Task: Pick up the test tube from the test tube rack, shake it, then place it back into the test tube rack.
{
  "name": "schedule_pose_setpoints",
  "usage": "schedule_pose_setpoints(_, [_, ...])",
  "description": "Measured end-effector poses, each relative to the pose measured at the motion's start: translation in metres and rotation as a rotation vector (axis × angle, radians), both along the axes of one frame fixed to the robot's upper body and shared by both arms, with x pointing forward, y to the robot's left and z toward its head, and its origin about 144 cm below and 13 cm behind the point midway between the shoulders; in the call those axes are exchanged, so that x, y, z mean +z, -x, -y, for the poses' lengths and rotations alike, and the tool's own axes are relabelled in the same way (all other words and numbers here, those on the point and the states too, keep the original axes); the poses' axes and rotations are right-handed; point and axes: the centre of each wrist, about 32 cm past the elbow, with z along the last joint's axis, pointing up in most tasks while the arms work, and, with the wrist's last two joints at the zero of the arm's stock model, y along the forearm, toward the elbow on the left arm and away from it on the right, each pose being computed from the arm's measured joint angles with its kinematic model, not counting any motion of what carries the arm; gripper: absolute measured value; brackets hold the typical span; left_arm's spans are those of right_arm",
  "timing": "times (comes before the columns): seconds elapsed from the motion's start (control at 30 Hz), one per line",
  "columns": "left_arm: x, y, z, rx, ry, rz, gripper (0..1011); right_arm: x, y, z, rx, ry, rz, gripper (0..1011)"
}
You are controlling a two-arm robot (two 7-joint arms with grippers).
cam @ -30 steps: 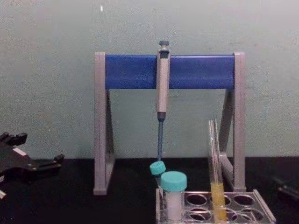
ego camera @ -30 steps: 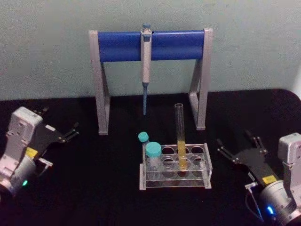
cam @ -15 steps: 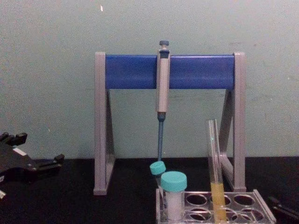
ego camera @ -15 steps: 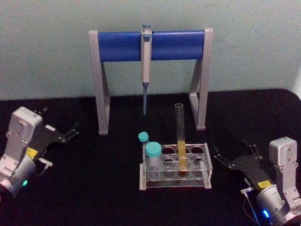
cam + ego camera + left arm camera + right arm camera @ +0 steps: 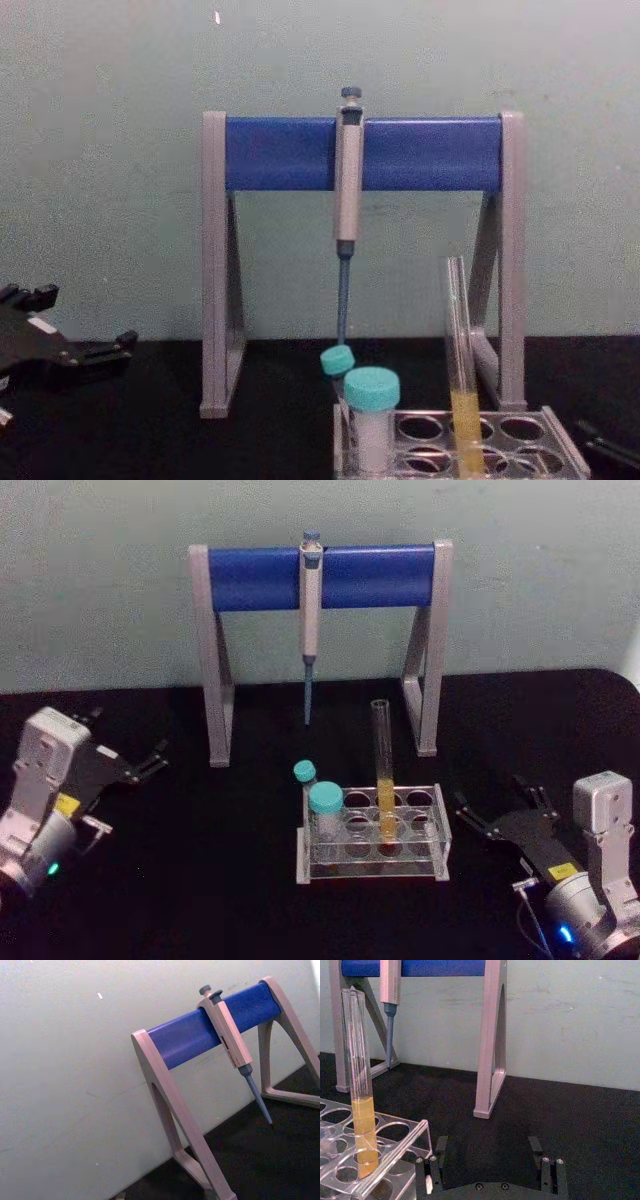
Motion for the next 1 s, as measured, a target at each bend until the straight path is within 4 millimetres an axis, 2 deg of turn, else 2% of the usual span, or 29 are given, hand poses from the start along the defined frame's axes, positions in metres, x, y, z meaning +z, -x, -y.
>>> schedule_pose_setpoints(1.0, [0.0000,0.0000,0.0000,0.000,0.000,0.000,1010,0.0002,0.0002,-0.0002,0.001,-0.002,0.001,1000])
